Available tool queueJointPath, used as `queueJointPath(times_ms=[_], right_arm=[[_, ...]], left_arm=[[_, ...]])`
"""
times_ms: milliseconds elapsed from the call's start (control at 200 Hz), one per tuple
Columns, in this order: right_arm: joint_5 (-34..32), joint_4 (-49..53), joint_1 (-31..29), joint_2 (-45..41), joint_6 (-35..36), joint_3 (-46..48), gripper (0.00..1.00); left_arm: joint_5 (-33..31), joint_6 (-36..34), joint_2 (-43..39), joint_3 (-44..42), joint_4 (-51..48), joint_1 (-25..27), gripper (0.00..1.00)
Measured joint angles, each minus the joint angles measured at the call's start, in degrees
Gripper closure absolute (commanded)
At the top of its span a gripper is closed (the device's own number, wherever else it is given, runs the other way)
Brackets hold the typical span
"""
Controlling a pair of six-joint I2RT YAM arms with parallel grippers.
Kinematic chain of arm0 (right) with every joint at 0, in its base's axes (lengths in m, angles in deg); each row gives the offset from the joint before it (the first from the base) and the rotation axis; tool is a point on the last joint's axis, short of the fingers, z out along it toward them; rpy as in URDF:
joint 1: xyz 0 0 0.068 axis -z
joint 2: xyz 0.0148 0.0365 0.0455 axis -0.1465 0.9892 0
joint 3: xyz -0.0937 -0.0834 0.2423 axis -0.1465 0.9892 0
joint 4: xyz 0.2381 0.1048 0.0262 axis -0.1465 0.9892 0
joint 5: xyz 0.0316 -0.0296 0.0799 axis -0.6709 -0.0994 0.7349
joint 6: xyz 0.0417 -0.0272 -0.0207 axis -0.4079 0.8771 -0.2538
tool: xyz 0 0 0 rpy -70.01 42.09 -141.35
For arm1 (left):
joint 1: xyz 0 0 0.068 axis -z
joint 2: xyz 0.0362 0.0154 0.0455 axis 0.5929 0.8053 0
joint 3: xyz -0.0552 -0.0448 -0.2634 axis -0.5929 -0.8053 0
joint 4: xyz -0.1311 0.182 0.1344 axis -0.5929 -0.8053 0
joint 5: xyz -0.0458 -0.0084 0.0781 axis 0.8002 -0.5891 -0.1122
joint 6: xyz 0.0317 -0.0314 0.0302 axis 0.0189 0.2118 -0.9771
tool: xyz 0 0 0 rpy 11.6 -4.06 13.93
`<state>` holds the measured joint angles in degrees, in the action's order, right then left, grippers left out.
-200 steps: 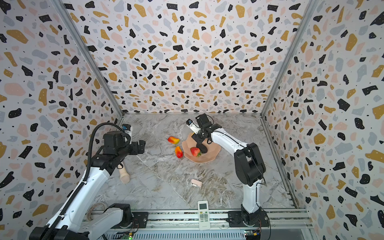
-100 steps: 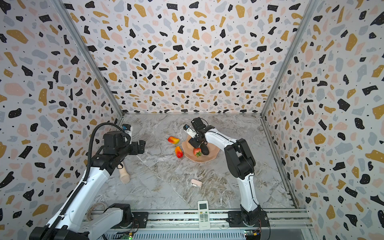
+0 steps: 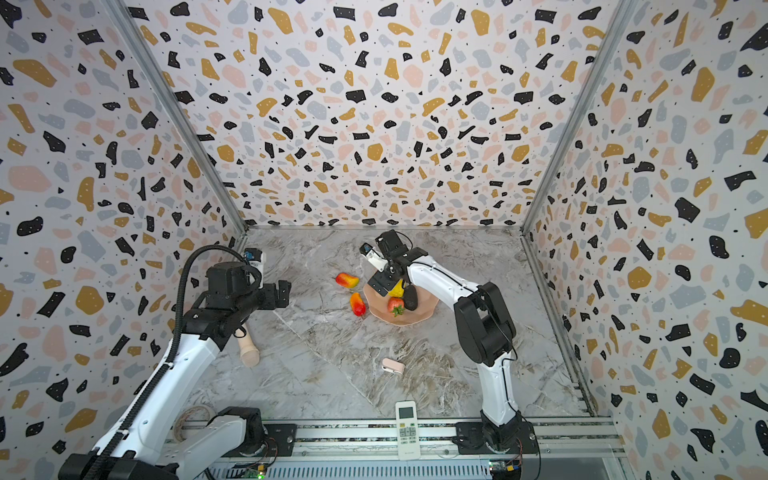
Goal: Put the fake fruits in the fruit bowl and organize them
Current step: 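Move the right gripper to the mango farther from the robot and grasp it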
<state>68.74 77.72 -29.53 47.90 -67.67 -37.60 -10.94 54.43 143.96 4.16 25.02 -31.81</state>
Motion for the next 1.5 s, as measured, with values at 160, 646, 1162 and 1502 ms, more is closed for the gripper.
queueJointPath(times_ms=[160, 646, 1162, 1502], right_arm=[[2.43, -1.33, -5.29, -0.74, 1.73, -3.58, 0.01], [8.81, -0.50, -5.90, 25.51, 3.96, -30.18, 0.18], [11.76, -1.44, -4.74, 30.36, 2.45, -32.50, 0.35], [13.14, -2.34, -4.74, 33.97, 0.70, -33.79, 0.68]], left_arm=[[0.00, 0.00, 0.00, 0.00, 0.00, 0.00, 0.00], [0.00, 0.00, 0.00, 0.00, 0.02, 0.00, 0.00], [0.00, 0.00, -0.02, 0.00, 0.00, 0.00, 0.00], [0.00, 0.00, -0.02, 0.00, 0.00, 0.00, 0.00]])
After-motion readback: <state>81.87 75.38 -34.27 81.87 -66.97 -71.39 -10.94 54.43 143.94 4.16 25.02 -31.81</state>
